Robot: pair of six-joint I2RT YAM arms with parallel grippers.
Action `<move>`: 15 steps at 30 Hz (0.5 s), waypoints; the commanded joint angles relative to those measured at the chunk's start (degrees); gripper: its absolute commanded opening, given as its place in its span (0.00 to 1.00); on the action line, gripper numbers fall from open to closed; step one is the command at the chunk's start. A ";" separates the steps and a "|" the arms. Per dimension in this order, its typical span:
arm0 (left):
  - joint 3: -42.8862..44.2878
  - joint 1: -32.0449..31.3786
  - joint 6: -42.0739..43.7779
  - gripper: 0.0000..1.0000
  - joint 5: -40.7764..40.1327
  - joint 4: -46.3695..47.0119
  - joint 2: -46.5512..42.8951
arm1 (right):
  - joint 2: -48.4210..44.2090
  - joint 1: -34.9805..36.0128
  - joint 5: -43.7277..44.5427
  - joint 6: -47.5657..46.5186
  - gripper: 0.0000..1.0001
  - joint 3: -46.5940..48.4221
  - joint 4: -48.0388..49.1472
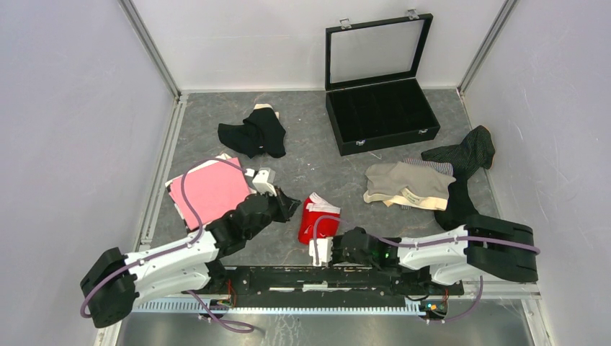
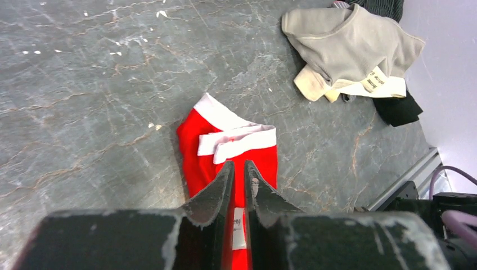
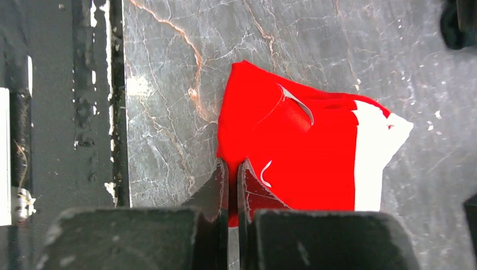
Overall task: Roll the underwear
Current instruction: Roll the underwear to the center of the board.
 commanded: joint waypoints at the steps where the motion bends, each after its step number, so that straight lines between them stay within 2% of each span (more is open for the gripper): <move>1: 0.89 0.27 0.01 0.17 -3.63 -7.42 -3.35 | -1.22 -5.44 -14.67 12.43 0.00 5.68 -10.00; 4: 0.18 0.17 0.07 0.14 -2.47 -7.35 -3.83 | 0.57 -7.15 -20.03 14.32 0.00 8.82 -15.06; 15: -1.38 0.17 3.41 0.02 3.84 -3.88 -4.86 | 1.16 -15.74 -38.54 21.98 0.00 8.75 -11.59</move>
